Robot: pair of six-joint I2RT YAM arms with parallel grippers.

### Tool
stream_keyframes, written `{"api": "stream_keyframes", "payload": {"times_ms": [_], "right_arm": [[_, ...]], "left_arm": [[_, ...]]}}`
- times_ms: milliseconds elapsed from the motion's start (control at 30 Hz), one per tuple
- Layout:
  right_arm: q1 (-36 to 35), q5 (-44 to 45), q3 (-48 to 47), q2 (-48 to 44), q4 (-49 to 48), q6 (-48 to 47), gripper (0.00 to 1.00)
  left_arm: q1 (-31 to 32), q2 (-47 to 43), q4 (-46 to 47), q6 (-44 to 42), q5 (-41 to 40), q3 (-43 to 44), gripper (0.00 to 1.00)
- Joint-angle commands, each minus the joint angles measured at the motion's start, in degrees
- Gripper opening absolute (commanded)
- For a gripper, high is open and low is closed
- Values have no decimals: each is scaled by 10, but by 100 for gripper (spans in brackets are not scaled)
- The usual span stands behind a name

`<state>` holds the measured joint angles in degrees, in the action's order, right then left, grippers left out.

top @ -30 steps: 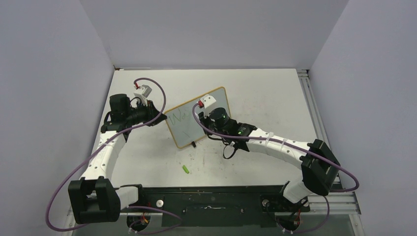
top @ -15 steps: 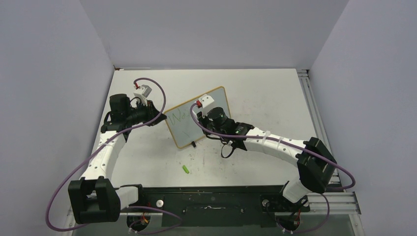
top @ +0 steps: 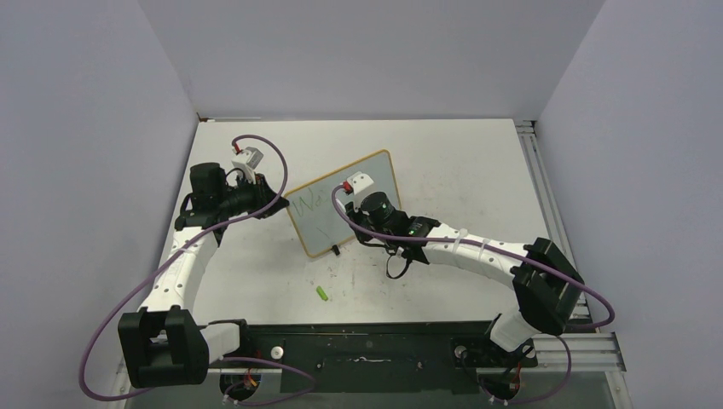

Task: Write a sentence on the whiteboard

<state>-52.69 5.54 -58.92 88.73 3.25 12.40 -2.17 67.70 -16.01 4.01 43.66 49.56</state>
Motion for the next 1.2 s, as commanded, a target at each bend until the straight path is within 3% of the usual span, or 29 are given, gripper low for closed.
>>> {"api": "stream_keyframes", "payload": {"times_ms": [0, 500, 1167], "right_arm": [[4, 4, 0, -2, -7, 6, 5], [4, 37, -26, -1, -62, 2, 5], [5, 53, -37, 13, -53, 2, 5]], "left_arm": [[6, -6, -8, -3, 3, 15, 0], [5, -5, -6, -3, 2, 15, 0], [5, -6, -6, -3, 5, 15, 0]]}}
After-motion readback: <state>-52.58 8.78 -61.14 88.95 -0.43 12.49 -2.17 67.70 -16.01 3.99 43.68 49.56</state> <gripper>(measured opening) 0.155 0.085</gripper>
